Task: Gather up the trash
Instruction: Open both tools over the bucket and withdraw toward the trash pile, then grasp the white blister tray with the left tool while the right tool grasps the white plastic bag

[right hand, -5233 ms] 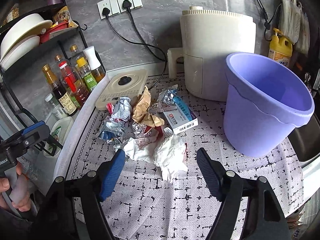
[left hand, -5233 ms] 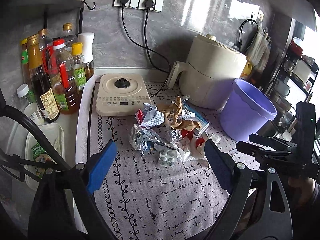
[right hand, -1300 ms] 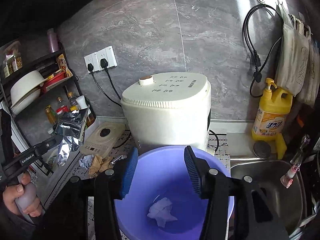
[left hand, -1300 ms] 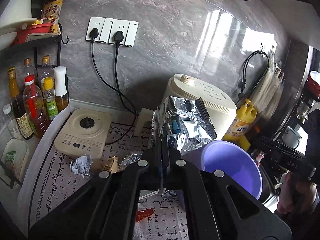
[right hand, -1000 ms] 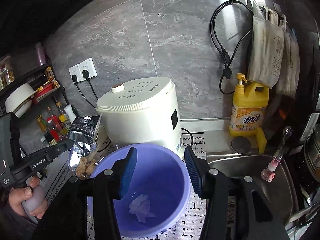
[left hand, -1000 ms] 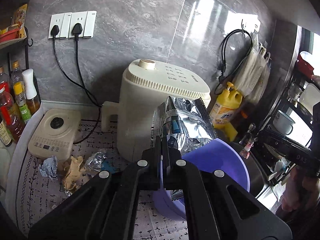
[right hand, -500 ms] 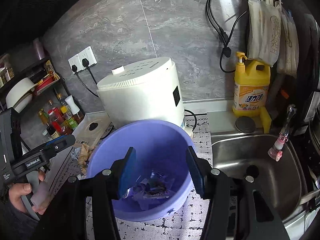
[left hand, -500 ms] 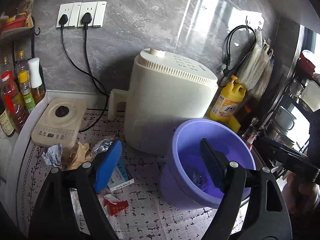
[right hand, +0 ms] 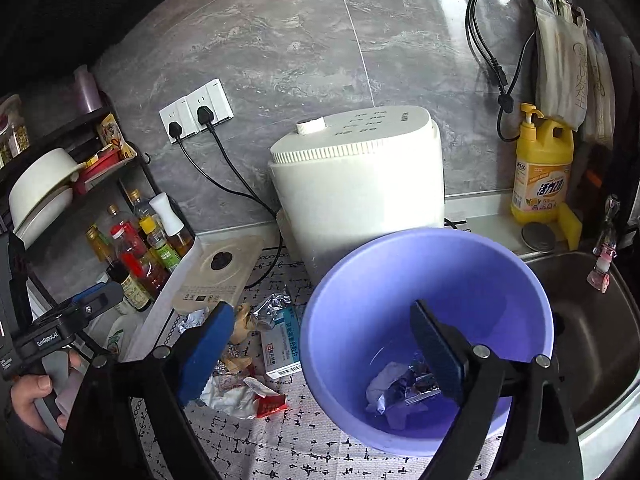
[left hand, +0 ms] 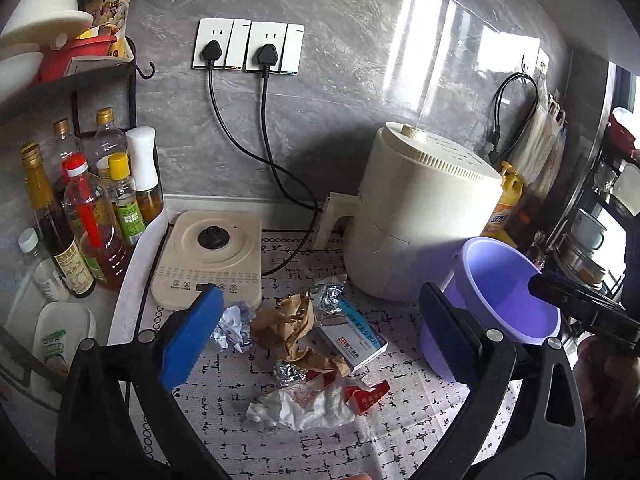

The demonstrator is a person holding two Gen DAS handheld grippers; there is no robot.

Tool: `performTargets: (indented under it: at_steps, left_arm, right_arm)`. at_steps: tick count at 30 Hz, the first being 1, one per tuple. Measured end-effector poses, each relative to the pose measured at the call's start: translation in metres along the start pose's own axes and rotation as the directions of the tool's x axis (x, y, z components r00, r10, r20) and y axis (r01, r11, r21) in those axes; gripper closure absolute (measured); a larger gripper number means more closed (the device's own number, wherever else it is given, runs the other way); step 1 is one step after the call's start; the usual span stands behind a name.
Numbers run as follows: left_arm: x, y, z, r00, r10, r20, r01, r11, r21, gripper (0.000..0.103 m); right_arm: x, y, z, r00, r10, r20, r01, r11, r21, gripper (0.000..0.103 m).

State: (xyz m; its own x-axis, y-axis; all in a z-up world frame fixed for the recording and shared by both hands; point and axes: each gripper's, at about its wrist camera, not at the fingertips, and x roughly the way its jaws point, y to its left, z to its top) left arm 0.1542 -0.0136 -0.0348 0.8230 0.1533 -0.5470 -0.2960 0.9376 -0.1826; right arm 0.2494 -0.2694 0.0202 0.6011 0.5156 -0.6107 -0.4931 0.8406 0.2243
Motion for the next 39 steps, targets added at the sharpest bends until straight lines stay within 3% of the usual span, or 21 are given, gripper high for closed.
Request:
performTargets:
  at_steps: [3, 11, 22, 26, 30, 39]
  left_arm:
    - [-0.006, 0.025, -0.002, 1.000, -0.004, -0.003, 0.004, 1.000, -0.014, 0.006]
    - [-0.014, 0.073, -0.010, 1.000, 0.000, -0.030, -0.001, 1.000, -0.018, 0.006]
    - [-0.013, 0.110, -0.030, 0.996, -0.030, -0.088, 0.032, 0.999, 0.015, 0.006]
    - [-0.006, 0.119, -0.043, 0.991, -0.065, -0.114, 0.065, 0.998, -0.001, 0.006]
    - [0.007, 0.121, -0.061, 0.980, -0.104, -0.168, 0.106, 0.994, 0.004, 0.008]
    - [0.046, 0.116, -0.099, 0.940, -0.181, -0.289, 0.182, 0.983, -0.024, 0.026]
  right_arm:
    - [0.005, 0.023, -0.003, 1.000, -0.012, 0.005, 0.012, 1.000, -0.005, 0.008]
    - [0.021, 0.072, -0.018, 1.000, -0.019, -0.015, 0.018, 1.000, -0.024, 0.008]
    - [0.031, 0.112, -0.047, 0.999, -0.004, -0.040, 0.003, 1.000, -0.019, 0.008]
    - [0.034, 0.119, -0.059, 0.998, -0.022, -0.064, 0.021, 1.000, -0.017, 0.013]
    - [0.040, 0.119, -0.074, 0.994, -0.042, -0.104, 0.042, 0.999, -0.005, 0.020]
    - [0.052, 0.107, -0.103, 0.977, -0.098, -0.188, 0.105, 0.994, 0.026, 0.032]
